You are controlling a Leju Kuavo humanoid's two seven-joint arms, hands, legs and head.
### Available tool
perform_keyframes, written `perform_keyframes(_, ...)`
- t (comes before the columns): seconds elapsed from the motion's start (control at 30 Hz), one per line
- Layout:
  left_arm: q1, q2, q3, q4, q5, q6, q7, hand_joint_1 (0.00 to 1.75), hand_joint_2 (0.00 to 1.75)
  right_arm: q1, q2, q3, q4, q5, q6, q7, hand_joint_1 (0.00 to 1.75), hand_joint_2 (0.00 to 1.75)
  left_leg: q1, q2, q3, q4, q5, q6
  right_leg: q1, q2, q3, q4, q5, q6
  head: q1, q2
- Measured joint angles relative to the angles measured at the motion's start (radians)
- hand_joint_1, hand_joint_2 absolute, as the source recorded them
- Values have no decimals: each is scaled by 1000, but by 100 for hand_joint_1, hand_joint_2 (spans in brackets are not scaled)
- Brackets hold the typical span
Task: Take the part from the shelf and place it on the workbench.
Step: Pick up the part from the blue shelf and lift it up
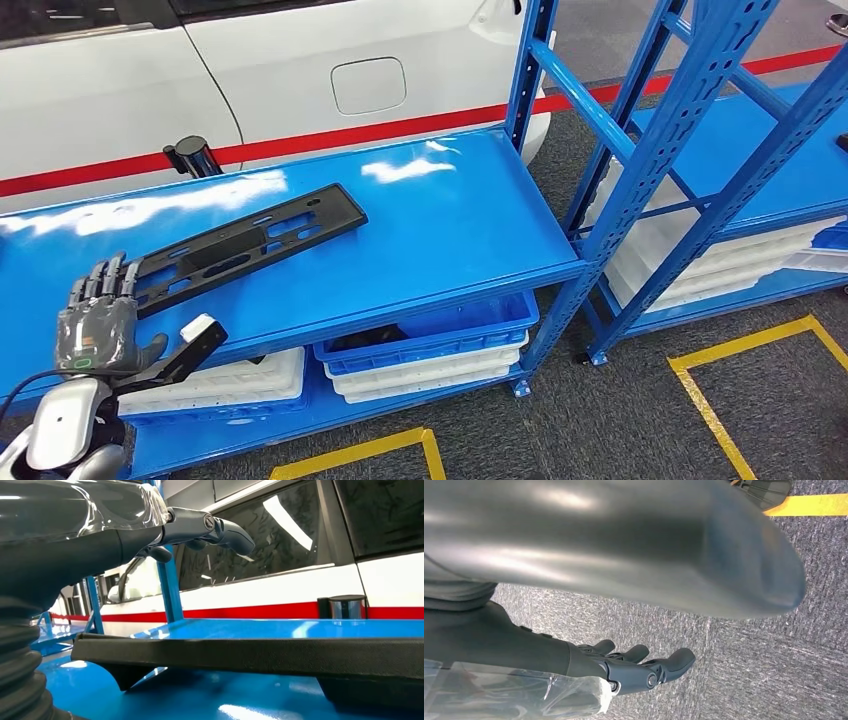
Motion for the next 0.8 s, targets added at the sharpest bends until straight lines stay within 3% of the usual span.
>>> perform_keyframes(0.6,-23,-6,19,44,-32,1,-23,0,175,-1,5,4,0,10,6,3,0,0,0,0,0,0,0,0,0,0,0,0,0,0,0,0)
perform_keyframes(0.63,-25,-6,23,46,-32,1,-23,24,175,-1,5,5,0,10,6,3,0,0,0,0,0,0,0,0,0,0,0,0,0,0,0,0)
perform_keyframes(0.73,-32,-6,30,54,-31,0,-23,155,175,-1,5,6,0,10,6,4,0,0,0,0,0,0,0,0,0,0,0,0,0,0,0,0)
perform_keyframes(0.77,-34,-6,32,56,-29,-1,-23,175,175,-1,5,6,0,10,6,4,0,0,0,0,0,0,0,0,0,0,0,0,0,0,0,0)
perform_keyframes(0.8,-35,-6,34,59,-26,-1,-23,175,175,-1,5,6,0,10,6,4,0,0,0,0,0,0,0,0,0,0,0,0,0,0,0,0)
